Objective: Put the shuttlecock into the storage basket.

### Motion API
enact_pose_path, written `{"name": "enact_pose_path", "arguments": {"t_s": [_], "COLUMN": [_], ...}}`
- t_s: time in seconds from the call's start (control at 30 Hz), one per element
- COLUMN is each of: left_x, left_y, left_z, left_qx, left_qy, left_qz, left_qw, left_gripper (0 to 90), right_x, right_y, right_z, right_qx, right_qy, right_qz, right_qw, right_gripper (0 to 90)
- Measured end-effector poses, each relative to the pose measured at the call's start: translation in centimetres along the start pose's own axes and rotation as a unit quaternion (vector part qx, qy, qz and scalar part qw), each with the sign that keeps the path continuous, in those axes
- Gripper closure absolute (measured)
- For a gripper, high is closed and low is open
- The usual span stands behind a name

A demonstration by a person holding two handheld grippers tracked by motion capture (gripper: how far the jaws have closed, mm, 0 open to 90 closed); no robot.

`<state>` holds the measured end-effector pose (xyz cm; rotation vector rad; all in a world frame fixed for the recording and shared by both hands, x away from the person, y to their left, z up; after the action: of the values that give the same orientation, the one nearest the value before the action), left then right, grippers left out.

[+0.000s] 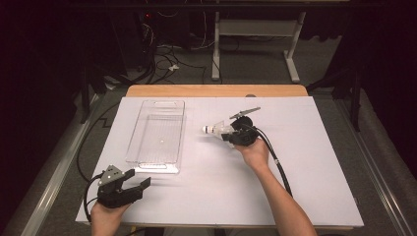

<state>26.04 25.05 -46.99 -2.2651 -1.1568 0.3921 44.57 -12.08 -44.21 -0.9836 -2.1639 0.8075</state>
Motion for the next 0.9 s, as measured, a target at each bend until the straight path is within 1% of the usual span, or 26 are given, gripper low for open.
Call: {"name": "enact_pose_path", "arguments": {"t_s": [0.33,0.43,0.63,0.83,0.9], "left_x": [0.0,0.1,0.2,0.3,0.4], "left_y": [0.0,-0.1,-0.2,-0.2,-0.2], "left_z": [0.0,0.0,0.1,0.1,0.1], "left_qx": [-0.002,-0.002,-0.003,-0.001,-0.003], "left_qy": [-0.001,-0.002,-0.005,-0.005,-0.008], "left_qz": [-0.003,-0.004,-0.007,-0.007,-0.008], "left_qw": [1.0000,1.0000,1.0000,1.0000,0.9999], "left_gripper": [31.5,31.5,31.5,31.5,31.5], "right_x": [0.5,0.8,1.6,2.0,2.2], "right_y": [-0.7,-0.9,-1.3,-1.5,-1.6], "right_z": [-0.5,-0.7,-1.2,-1.6,-1.8], "right_qx": [-0.005,-0.006,-0.008,-0.008,-0.008], "right_qy": [-0.009,-0.009,-0.021,-0.025,-0.027], "right_qz": [-0.001,-0.004,-0.008,-0.012,-0.013], "right_qw": [0.9999,0.9999,0.9997,0.9996,0.9995], "right_gripper": [89.4,89.4,89.4,89.4,89.4]}}
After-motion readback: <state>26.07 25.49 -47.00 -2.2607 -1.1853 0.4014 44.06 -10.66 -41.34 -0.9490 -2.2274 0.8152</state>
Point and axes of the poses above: each handheld gripper's, and its own axes: y roughly forward along the jaws, z roughly out of its underside, x roughly to its left, the point moved 1 cm from there along y, roughly forward along the jaws, and after that the axes turned 11 degrees about y, right-handed, at the moved point
